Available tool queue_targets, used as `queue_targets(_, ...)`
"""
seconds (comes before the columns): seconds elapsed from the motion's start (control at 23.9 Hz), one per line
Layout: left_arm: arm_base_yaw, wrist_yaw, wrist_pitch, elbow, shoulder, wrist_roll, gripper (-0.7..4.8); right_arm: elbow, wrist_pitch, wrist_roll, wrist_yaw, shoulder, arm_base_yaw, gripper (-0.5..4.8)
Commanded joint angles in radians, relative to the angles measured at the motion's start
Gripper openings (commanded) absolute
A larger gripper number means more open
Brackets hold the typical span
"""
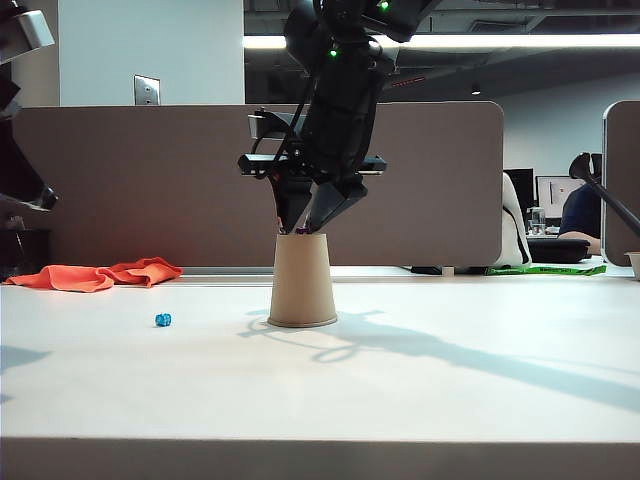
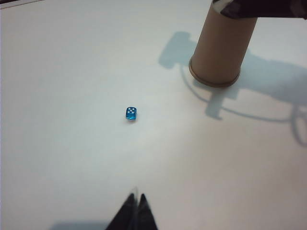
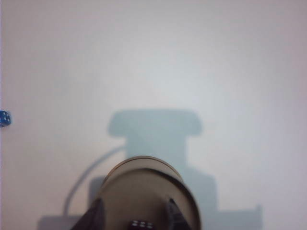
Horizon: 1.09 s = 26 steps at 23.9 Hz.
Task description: Throw the dice onto the paper cup, compare its value with the values of the other dice on the table, place the die with the higher value on the paper cup, and take no action if both dice have the same value.
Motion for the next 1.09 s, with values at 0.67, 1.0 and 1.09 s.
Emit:
queue_targets(0.67, 0.000, 0.005, 0.013, 0.004, -0.001, -0.004, -0.06, 0.004, -0.028, 0.001, -0.002, 0.005, 0.001, 0.79)
queue_targets(1.0, 0.000, 0.005, 0.013, 0.004, -0.001, -0.004, -0.06, 0.005, -0.025, 0.000, -0.002, 0.003, 0.001, 0.48)
queue_targets(1.09, 0.000, 0.005, 0.013, 0.004, -0.001, -0.004, -0.05, 0.005, -0.023, 0.000, -0.002, 0.001, 0.001, 0.48)
